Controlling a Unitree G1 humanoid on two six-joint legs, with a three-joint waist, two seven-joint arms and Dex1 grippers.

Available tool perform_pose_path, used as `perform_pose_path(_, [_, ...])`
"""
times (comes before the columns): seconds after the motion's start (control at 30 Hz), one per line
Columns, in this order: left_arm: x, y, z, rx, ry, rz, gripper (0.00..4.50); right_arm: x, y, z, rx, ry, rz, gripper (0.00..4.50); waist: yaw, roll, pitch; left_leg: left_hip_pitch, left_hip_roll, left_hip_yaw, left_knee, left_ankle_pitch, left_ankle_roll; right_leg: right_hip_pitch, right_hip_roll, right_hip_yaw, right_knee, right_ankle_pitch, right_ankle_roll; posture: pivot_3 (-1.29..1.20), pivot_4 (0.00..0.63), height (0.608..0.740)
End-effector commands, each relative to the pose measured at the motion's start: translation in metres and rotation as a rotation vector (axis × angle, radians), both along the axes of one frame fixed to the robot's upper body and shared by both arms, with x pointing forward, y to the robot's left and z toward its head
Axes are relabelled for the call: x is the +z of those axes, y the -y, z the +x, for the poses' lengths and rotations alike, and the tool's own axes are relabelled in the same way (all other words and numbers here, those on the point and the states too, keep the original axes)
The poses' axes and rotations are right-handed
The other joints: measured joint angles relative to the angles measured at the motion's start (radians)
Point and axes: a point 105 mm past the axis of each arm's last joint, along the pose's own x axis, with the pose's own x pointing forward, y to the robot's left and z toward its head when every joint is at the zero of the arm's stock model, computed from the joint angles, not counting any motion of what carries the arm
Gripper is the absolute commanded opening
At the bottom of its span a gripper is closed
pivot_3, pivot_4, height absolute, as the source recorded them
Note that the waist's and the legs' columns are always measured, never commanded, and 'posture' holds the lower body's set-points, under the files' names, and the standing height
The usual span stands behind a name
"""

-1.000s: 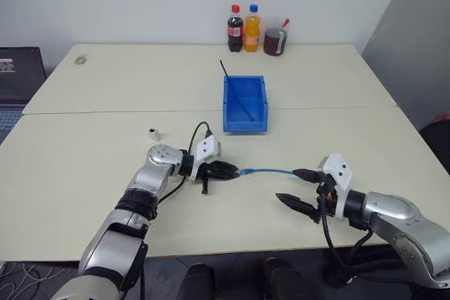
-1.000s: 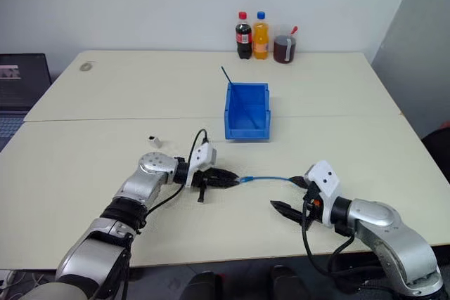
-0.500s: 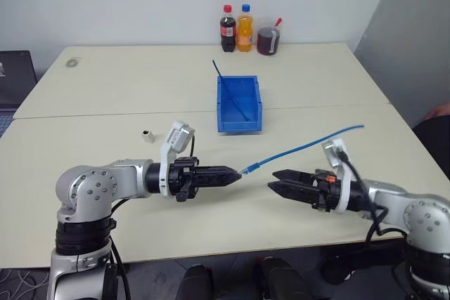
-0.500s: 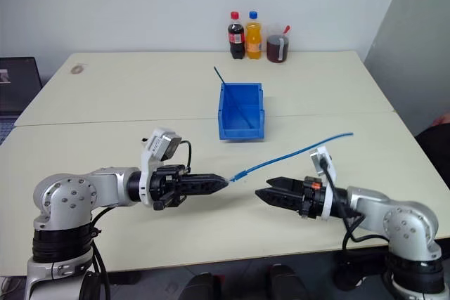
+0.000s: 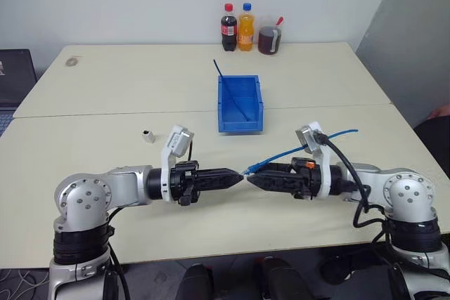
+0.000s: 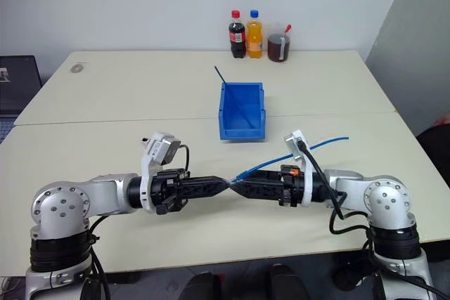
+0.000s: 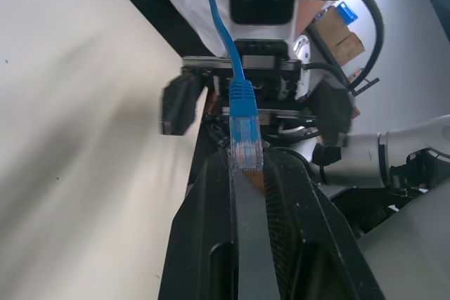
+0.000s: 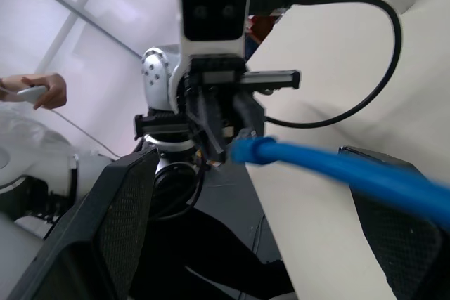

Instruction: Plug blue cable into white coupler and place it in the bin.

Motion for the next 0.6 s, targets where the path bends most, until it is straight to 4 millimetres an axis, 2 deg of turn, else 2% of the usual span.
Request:
perform_pose_path(0.03, [0.0090, -0.0002, -0.0030, -0.017, 0.035, -0.016, 0.25, 0.0112, 0.0023, 0.0038, -0.004, 0.052, 0.012, 4.29, 0.000, 0.000, 0.000, 0.000, 0.000, 0.000, 0.000, 0.000, 0.000, 0.000, 0.000, 0.000, 0.000, 0.000, 0.000, 0.00, 0.150, 0.740])
perform_pose_path(0.1, [0.0089, -0.0003, -0.0029, -0.018, 0.035, -0.014, 0.25, 0.0090, 0.0040, 0.0024, 0.006, 0.060, -0.008, 4.29, 0.001, 0.000, 0.000, 0.000, 0.000, 0.000, 0.000, 0.000, 0.000, 0.000, 0.000, 0.000, -0.001, 0.000, 0.000, 0.00, 0.150, 0.740])
perform_pose_path(0.23, [0.0089, 0.0012, -0.0011, -0.017, 0.035, -0.019, 0.25, 0.0080, 0.0050, 0.0012, 0.017, 0.056, -0.008, 3.68, 0.003, 0.000, 0.000, -0.001, 0.000, 0.000, 0.000, 0.000, 0.000, 0.000, 0.000, 0.000, -0.001, 0.000, 0.000, 0.00, 0.150, 0.740])
perform_pose_path(0.37, [0.0101, 0.0024, 0.0001, -0.021, 0.039, -0.023, 0.25, 0.0068, 0.0053, 0.0007, 0.019, 0.053, -0.010, 2.84, 0.003, 0.000, 0.000, 0.000, 0.000, 0.000, 0.000, 0.000, 0.000, 0.000, 0.000, 0.000, -0.001, 0.000, 0.000, 0.00, 0.150, 0.740])
perform_pose_path(0.6, [0.0091, 0.0045, -0.0007, -0.024, 0.035, -0.029, 0.25, 0.0055, 0.0071, 0.0012, 0.017, 0.050, -0.015, 1.02, 0.003, 0.000, 0.000, 0.000, 0.000, 0.000, 0.000, 0.000, 0.000, 0.000, 0.000, 0.000, -0.001, 0.000, 0.000, 0.00, 0.150, 0.740])
